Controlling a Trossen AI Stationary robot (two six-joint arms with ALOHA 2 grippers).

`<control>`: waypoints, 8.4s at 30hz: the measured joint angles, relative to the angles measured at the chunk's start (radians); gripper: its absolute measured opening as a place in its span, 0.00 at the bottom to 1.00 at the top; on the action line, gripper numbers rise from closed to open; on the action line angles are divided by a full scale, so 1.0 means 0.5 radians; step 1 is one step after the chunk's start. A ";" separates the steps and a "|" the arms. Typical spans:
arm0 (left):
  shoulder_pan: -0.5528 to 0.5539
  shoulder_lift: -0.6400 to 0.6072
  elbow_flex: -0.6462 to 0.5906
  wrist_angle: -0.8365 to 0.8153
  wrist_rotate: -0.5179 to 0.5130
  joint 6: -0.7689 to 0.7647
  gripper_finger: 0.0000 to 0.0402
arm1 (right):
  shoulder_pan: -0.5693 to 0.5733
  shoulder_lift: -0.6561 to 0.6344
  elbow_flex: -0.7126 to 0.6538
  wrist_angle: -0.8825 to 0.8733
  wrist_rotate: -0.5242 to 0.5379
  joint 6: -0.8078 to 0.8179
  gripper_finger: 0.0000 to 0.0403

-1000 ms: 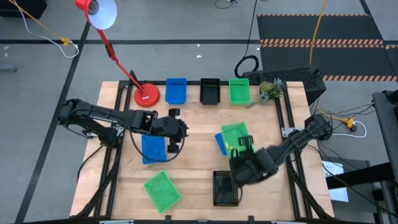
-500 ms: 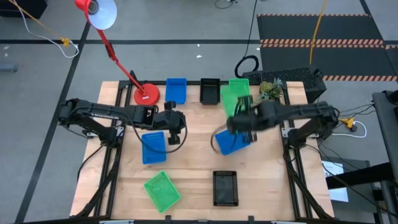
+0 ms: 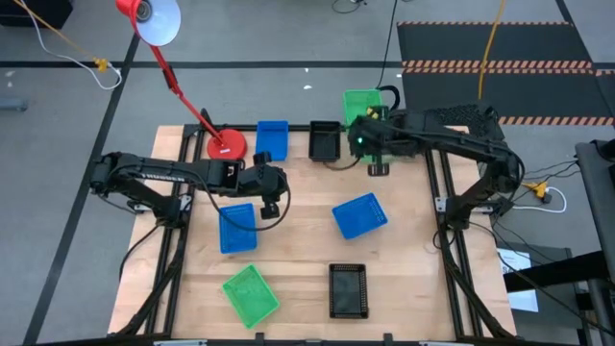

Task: Stack baskets by color
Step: Stack the bottom right green basket on top of the top green basket, then stack the bottom left blue basket on top of the top blue basket

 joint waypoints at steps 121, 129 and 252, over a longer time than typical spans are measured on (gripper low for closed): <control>-0.122 -0.001 0.035 0.017 0.003 -0.086 0.35 | -0.207 -0.808 -1.188 1.009 -0.651 0.483 0.56; -0.356 -0.002 0.206 -0.433 -0.101 -0.420 0.35 | 0.195 -1.004 -1.187 0.977 -0.653 0.949 0.53; -0.102 0.499 1.086 -1.378 -0.731 0.702 0.02 | 1.529 -0.768 -1.187 1.071 0.138 1.551 0.53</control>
